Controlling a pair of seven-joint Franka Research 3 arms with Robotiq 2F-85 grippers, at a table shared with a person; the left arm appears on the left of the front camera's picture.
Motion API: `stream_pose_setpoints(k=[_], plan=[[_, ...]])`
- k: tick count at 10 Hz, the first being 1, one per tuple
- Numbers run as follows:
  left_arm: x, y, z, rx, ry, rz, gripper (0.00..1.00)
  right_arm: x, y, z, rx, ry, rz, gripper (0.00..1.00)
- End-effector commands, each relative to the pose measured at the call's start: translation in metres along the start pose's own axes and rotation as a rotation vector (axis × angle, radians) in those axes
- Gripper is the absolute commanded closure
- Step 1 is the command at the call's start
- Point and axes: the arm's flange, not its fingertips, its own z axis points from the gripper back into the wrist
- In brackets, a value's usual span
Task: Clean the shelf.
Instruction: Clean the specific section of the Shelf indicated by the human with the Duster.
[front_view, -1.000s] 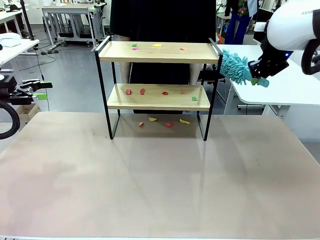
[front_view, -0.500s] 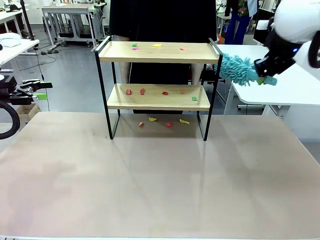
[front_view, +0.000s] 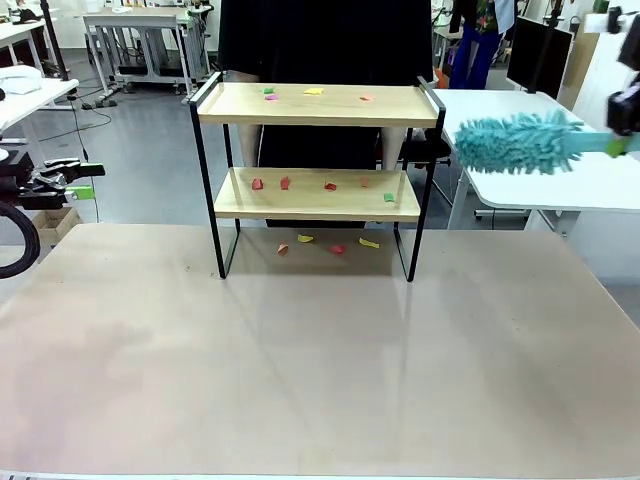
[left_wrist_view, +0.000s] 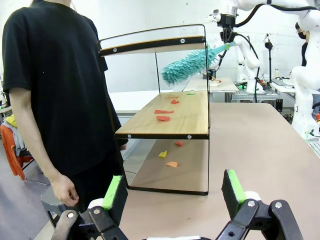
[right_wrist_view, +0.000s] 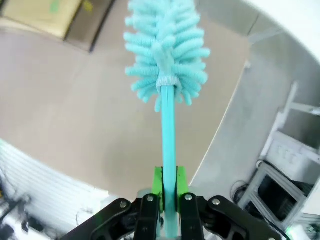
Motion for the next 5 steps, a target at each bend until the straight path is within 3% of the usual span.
stream_pose_setpoints(k=[1, 5], plan=[[0.001, -0.001, 0.0, -0.003, 0.008, -0.005, 0.0, -0.018, -0.002, 0.007, -0.008, 0.128, 0.173, 0.87], [0.001, -0.001, 0.0, -0.003, 0.008, -0.005, 0.0, -0.065, 0.025, -0.016, 0.191, 0.335, 0.488, 0.87]])
